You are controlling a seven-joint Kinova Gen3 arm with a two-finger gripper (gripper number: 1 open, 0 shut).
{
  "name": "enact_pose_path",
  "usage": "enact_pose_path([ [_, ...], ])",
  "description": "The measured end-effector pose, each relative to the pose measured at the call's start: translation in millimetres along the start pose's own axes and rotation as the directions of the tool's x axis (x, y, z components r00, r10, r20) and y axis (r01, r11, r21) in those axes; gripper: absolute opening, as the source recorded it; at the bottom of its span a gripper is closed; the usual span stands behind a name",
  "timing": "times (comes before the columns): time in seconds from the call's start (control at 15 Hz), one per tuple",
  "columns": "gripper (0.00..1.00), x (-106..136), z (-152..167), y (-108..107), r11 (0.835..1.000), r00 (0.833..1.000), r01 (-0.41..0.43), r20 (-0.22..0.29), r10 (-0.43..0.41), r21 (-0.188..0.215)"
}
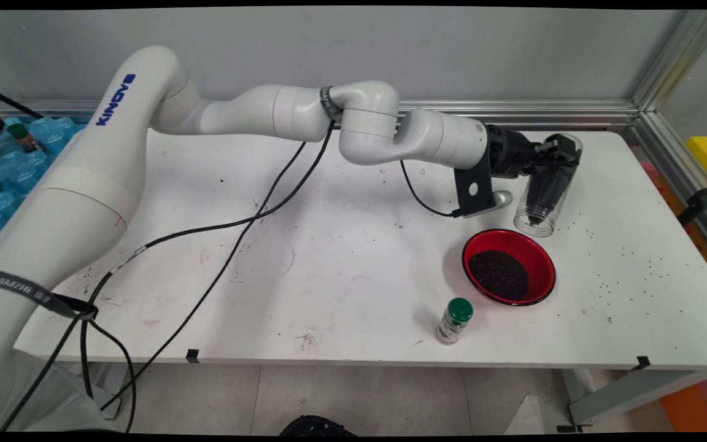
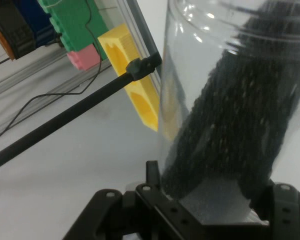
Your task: Pour the black seasoning powder in the red bowl
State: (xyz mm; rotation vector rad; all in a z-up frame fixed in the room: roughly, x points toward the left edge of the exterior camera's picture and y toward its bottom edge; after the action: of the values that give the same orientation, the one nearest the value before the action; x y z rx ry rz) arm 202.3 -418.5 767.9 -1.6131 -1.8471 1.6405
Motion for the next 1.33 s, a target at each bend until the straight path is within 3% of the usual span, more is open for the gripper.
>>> enact_pose_path([
  [1.33,0.0,14.4,-24.9,-12.0,0.991,0.991,-0.124,0.063,0.121,0.047],
])
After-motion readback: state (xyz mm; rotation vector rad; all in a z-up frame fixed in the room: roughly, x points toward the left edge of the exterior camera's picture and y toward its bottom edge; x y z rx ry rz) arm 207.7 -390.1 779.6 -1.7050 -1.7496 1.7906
